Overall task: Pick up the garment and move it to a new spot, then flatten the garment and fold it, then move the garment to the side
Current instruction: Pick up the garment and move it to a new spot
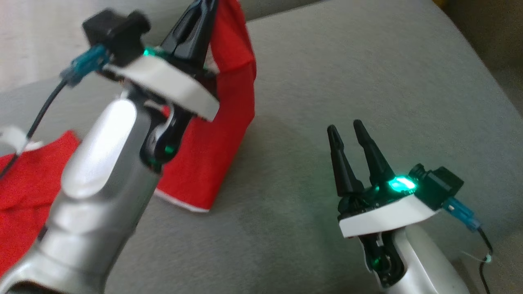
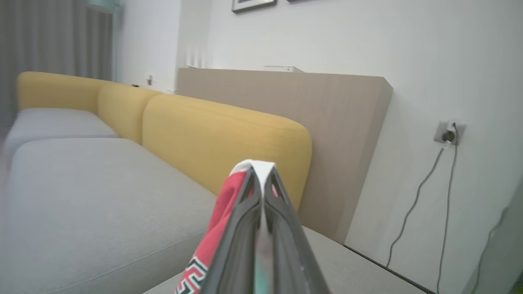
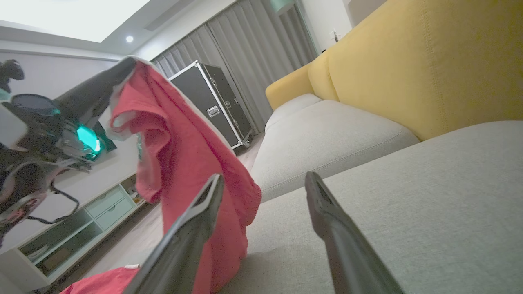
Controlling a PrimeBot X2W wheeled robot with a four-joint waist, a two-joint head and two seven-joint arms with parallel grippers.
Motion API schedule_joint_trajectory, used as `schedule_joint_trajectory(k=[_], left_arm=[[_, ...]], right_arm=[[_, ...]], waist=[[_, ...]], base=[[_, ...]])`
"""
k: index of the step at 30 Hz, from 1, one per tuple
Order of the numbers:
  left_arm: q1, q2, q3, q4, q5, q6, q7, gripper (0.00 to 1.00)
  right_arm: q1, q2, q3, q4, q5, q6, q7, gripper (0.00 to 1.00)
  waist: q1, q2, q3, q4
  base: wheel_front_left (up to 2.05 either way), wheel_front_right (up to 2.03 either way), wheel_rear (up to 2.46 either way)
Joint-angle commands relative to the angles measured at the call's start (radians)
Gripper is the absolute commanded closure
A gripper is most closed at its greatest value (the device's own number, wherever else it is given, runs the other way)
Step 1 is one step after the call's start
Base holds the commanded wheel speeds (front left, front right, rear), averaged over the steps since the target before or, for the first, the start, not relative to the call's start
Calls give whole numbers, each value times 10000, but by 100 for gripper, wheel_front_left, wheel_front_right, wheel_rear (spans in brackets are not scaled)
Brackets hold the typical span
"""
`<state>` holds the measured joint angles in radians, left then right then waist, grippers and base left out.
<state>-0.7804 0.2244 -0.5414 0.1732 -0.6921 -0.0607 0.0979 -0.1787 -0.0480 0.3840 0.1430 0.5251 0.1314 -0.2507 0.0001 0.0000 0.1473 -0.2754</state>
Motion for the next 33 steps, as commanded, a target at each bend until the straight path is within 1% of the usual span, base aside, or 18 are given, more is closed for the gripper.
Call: schedule_joint_trajectory(k=[1,6,7,8,9,12,15,19,23,27,31,33], left_arm=[[-763,142,307,-213,141,27,39,100],[-1805,-281,89,959,363,-33,69,100],[-2003,-376,44,1233,436,-49,-15,86],[-2179,-491,5,1499,484,-80,-133,15],[-2334,-616,-17,1766,497,-115,-262,0],[-2738,-858,-48,2463,598,-235,-839,0],[-2912,-999,-7,3043,585,-314,-1376,0],[-2896,-825,-219,3511,674,-489,-1786,0],[-2691,-401,-216,3644,663,-572,-2232,0],[-2051,228,-143,3588,734,-574,-2741,0],[-804,788,-36,3344,801,-388,-3181,0],[44,1025,17,3160,827,-220,-3339,0]], right_arm=[[-403,-22,245,-406,93,-7,-111,0],[-686,-22,421,-615,490,-7,-111,0],[-721,-22,434,-650,547,-7,-111,0],[-751,-22,440,-678,596,-7,-111,0],[-773,-22,431,-700,635,-7,-111,0],[-796,-22,370,-729,685,-7,-111,0],[-760,-22,230,-710,634,-7,-111,0],[-708,-22,-6,-637,439,-7,-111,0],[-643,-22,-312,-567,163,-7,-111,0],[-510,-22,-646,-487,-189,-7,-111,0],[-269,-22,-941,-344,-669,-7,-111,0],[-119,-22,-1026,-262,-913,-7,-111,0]], waist=[[-1,0,561,-801],[-1,0,1013,-1637],[-1,0,1085,-1744],[-1,0,1144,-1827],[-1,0,1188,-1884],[-1,0,1246,-1917],[-1,0,1210,-1739],[-1,0,1030,-1222],[-1,0,756,-536],[-1,0,357,212],[-1,0,-117,958],[-1,0,-348,1308]], base=[[0,0,0],[0,0,0],[0,0,0],[0,0,0],[0,0,0],[0,0,0],[0,0,0],[0,0,0],[0,0,0],[0,0,0],[0,0,0],[0,0,0]])
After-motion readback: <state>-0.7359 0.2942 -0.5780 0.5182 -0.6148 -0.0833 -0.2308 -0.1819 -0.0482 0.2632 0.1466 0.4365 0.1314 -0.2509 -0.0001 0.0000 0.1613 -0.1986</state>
